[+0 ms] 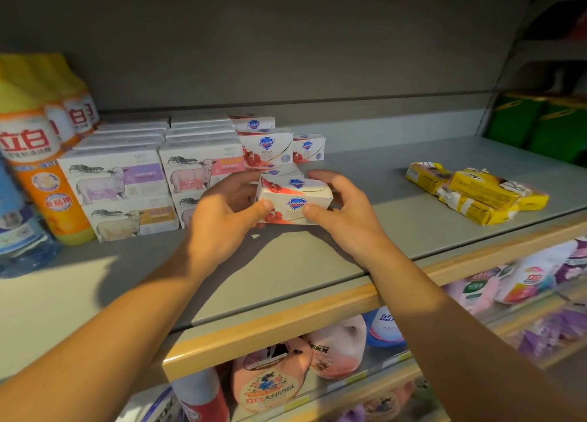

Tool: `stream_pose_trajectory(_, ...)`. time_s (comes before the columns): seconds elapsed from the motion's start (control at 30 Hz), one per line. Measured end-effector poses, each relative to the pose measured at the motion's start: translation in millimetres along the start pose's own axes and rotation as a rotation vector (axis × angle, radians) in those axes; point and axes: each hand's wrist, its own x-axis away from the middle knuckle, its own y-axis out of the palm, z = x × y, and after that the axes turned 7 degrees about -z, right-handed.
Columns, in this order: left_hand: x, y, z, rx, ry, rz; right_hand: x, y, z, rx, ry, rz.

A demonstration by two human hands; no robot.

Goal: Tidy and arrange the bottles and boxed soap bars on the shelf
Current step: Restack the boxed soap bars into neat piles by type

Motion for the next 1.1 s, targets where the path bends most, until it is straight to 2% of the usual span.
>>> stream_pose_trajectory(0.1, 1, 1, 0, -0.020, 0.013, -0.006, 0, 2, 1, 0.111, -0.019, 0.046)
stream_pose_trajectory(0.17, 1, 3, 0, -0.093, -0.045, 0.027, 1, 1, 1, 0.174, -0.041, 0.144)
stream_pose_trajectory(0.23, 0, 4, -1, -0.274, -0.100, 0.030, -1, -3, -1, 0.192, -0.069, 0.267)
stream_pose_trajectory(0.33, 5, 5, -4, -0.535, -0.150, -0.073, -13, -14, -9, 0.259, -0.103, 0.382)
stream_pose_trajectory(0.5, 10, 5, -7, -0.839, -0.053, -0.327, -53, -14, -23, 0.371, -0.188, 0.273)
stream_pose_trajectory(0.57, 9, 5, -8, -0.904, -0.047, -0.378, -74, -9, -25, 0.491, -0.204, 0.219)
stream_pose_trajectory(0.67, 8, 6, -11, -0.905, -0.058, -0.376, -101, -3, -24, 0.669, -0.212, 0.148)
stream_pose_trajectory(0.83, 8, 6, -11, -0.885, -0.063, -0.345, -123, 3, -8, 0.734, -0.252, 0.070)
stream_pose_trajectory(1.1, 6, 9, -8, -0.873, -0.105, -0.329, -131, 7, 6, 0.822, -0.334, 0.119)
